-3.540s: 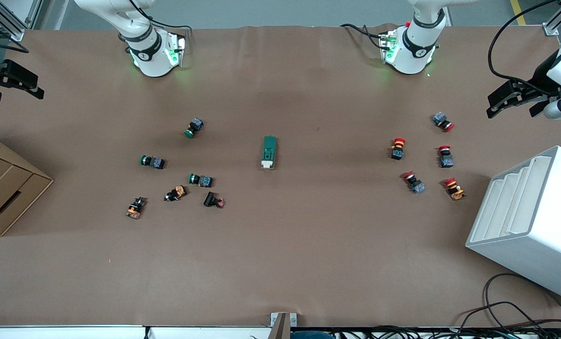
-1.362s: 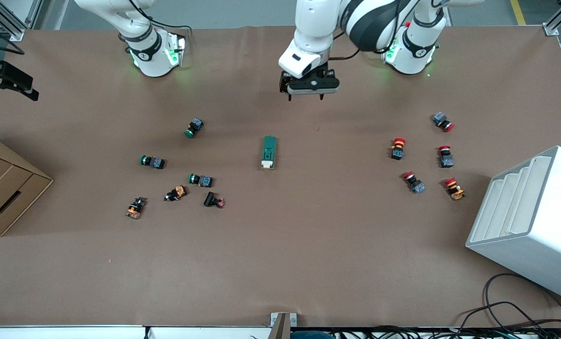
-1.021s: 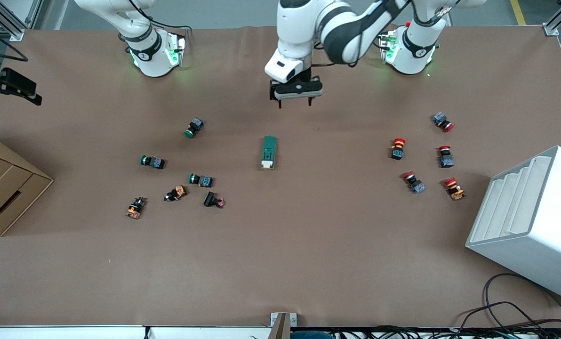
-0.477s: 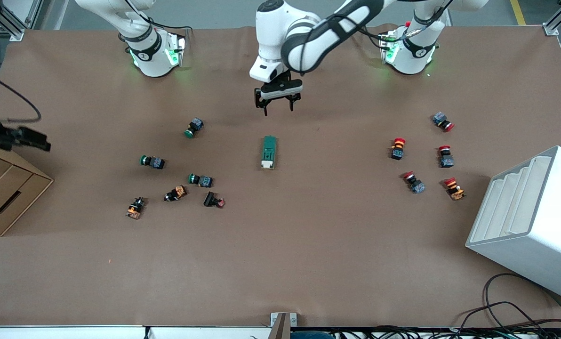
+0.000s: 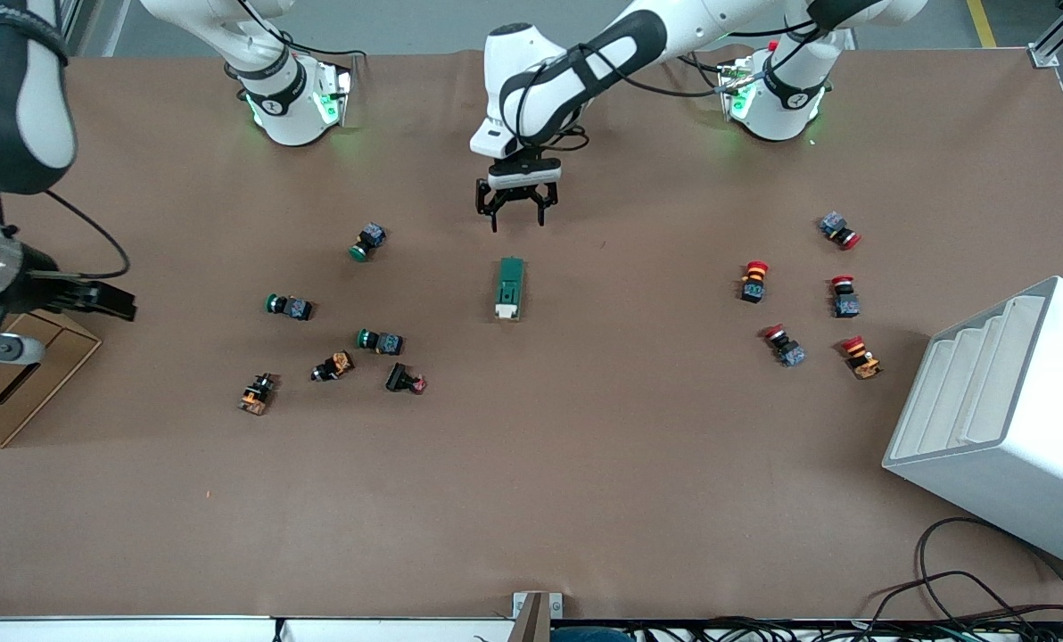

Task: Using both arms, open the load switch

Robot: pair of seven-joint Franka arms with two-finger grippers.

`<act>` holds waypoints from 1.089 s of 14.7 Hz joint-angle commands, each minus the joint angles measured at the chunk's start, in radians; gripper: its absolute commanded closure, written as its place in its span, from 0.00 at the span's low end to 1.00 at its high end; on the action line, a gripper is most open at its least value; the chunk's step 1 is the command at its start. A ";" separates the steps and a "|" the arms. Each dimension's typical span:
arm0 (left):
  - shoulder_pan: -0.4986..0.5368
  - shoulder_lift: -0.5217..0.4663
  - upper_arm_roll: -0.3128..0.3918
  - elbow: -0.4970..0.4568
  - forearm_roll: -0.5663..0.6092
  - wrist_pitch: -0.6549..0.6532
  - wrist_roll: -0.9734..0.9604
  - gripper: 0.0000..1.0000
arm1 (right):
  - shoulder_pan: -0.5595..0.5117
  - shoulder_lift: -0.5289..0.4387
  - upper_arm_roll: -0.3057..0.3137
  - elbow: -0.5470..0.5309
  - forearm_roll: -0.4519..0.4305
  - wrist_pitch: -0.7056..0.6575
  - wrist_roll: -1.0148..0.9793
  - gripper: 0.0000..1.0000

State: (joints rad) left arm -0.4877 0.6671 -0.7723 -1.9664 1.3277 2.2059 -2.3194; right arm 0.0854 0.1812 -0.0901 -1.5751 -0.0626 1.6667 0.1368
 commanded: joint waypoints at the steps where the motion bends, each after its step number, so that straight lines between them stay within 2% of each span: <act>1: -0.125 0.006 0.102 0.058 0.024 -0.034 -0.018 0.01 | 0.030 0.012 -0.002 -0.023 0.003 0.008 0.069 0.00; 4: -0.251 0.046 0.215 0.119 0.033 -0.087 -0.024 0.01 | 0.115 0.029 0.000 -0.037 0.027 0.016 0.394 0.00; 7: -0.293 0.065 0.251 0.144 0.034 -0.091 -0.040 0.01 | 0.255 0.099 0.000 -0.017 0.027 0.019 0.826 0.00; 11: -0.327 0.071 0.297 0.144 0.087 -0.092 -0.043 0.01 | 0.416 0.295 0.001 0.104 0.039 0.024 1.329 0.00; 14: -0.339 0.092 0.304 0.146 0.143 -0.140 -0.043 0.01 | 0.477 0.464 0.001 0.257 0.139 0.040 1.614 0.00; 16: -0.341 0.114 0.304 0.158 0.162 -0.140 -0.063 0.01 | 0.531 0.524 0.000 0.282 0.185 0.169 1.795 0.00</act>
State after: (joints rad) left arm -0.8091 0.7502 -0.4775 -1.8397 1.4562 2.0860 -2.3561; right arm 0.5795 0.6206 -0.0778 -1.3843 0.0802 1.7759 1.7708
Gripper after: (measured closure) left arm 0.004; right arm 0.000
